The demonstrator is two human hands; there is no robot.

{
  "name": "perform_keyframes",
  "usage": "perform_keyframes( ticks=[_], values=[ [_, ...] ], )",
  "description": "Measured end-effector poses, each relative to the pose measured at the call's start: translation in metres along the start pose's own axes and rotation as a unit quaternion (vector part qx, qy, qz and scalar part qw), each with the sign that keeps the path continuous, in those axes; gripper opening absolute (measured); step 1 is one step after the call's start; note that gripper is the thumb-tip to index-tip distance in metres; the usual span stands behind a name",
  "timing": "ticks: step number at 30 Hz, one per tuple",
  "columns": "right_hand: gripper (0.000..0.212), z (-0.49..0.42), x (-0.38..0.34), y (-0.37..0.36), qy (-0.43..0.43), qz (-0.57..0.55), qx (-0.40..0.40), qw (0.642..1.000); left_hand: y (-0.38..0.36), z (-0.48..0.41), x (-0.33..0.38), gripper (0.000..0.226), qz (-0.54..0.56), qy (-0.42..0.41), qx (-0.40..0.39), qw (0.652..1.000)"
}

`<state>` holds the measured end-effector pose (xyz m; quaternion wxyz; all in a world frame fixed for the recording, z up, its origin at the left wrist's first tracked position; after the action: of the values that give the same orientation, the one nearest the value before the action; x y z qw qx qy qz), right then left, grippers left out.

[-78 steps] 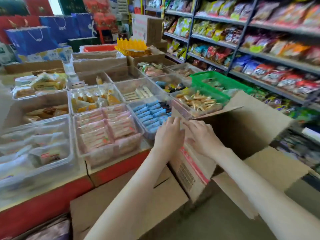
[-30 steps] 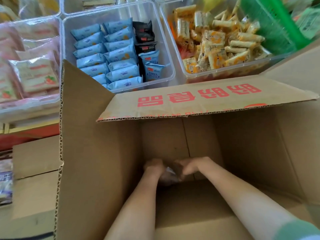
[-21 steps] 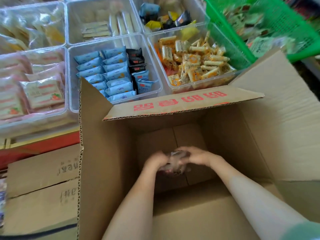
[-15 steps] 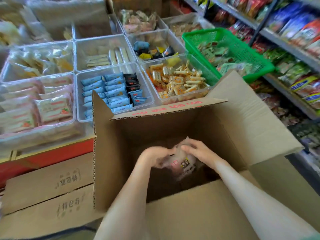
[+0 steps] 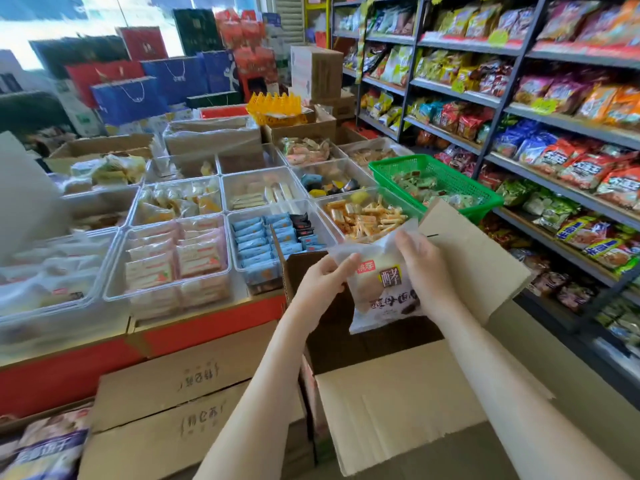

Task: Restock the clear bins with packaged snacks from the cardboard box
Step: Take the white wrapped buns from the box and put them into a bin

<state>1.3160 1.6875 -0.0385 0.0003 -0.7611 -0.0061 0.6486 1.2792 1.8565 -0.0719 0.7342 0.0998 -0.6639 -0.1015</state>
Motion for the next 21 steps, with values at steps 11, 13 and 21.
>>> perform_keyframes(
  ticks=[11, 13, 21],
  values=[
    [0.047, 0.083, -0.029, -0.242, 0.003, -0.011, -0.089, 0.996, 0.207, 0.102, -0.057, 0.042, 0.132, 0.011, 0.162, 0.978],
    [0.056, 0.096, -0.022, -0.299, -0.004, -0.007, -0.113, 0.994, 0.259, 0.121, -0.081, 0.06, 0.103, 0.031, 0.194, 0.975],
    [0.049, 0.134, 0.009, -0.456, -0.079, -0.015, -0.179, 0.981, 0.395, 0.169, -0.157, 0.062, 0.057, 0.092, 0.248, 0.963]
  ],
)
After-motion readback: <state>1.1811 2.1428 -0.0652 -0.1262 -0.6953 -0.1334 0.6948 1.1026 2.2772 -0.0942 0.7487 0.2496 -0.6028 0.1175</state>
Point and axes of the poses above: each hand's wrist, its own z-axis away from the middle knuckle, its own y-axis out of the back of the hand, x = y × z, the point moved 7 cm from there along -z, towards the middle knuckle, and after that the axes turned 12 degrees about -z, right-handed, at the moved point
